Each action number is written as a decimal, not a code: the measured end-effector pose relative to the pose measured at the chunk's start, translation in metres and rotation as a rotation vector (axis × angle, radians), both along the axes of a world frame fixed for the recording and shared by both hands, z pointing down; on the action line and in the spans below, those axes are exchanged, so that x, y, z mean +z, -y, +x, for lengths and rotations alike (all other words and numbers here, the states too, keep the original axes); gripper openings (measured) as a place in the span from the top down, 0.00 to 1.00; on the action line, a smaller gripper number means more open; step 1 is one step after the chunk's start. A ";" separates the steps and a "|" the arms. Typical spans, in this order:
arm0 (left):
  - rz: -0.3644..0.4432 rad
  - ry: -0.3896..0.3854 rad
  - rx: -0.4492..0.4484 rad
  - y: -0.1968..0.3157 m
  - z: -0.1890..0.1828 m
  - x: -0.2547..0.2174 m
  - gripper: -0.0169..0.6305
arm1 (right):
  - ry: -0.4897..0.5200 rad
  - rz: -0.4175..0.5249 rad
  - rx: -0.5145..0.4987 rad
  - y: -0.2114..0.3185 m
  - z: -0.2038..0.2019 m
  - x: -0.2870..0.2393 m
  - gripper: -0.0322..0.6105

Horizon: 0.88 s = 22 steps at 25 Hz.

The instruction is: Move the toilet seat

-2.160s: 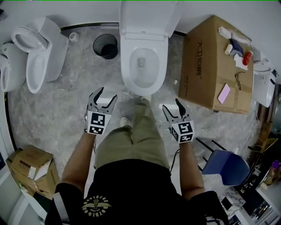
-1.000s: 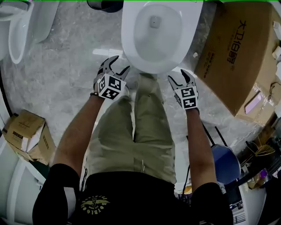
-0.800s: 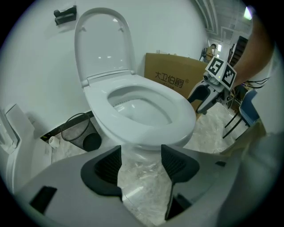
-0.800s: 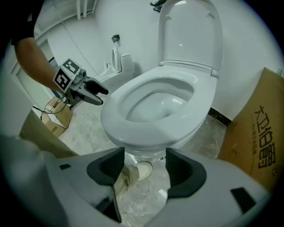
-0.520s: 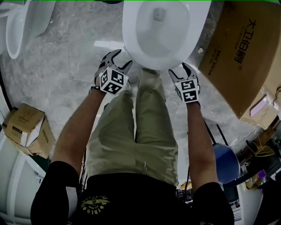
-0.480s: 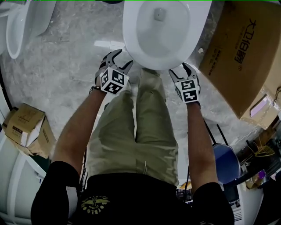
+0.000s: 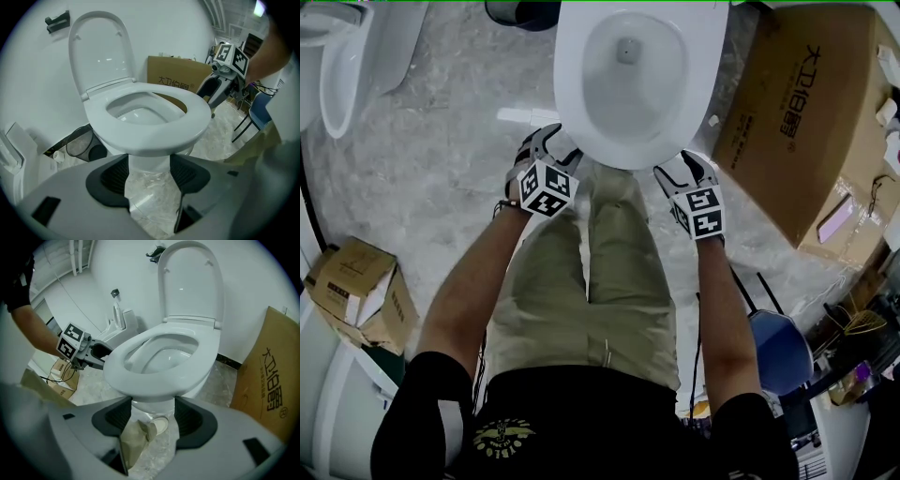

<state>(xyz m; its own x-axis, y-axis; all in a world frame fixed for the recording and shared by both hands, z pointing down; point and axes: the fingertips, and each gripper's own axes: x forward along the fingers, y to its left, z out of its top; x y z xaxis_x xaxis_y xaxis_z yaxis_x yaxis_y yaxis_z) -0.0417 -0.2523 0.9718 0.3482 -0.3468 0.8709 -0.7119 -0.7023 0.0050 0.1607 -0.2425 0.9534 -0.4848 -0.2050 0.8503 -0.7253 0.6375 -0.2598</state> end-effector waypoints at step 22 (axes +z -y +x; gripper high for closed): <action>0.029 0.013 -0.012 0.033 -0.001 -0.116 0.53 | 0.016 0.039 0.023 0.035 -0.003 -0.115 0.52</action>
<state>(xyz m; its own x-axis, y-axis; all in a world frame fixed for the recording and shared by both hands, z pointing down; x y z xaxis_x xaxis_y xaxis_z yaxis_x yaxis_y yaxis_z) -0.0430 -0.2854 0.8561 0.3328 -0.3764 0.8646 -0.7205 -0.6930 -0.0244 0.1574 -0.2778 0.8382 -0.4934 -0.2487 0.8335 -0.7356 0.6306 -0.2473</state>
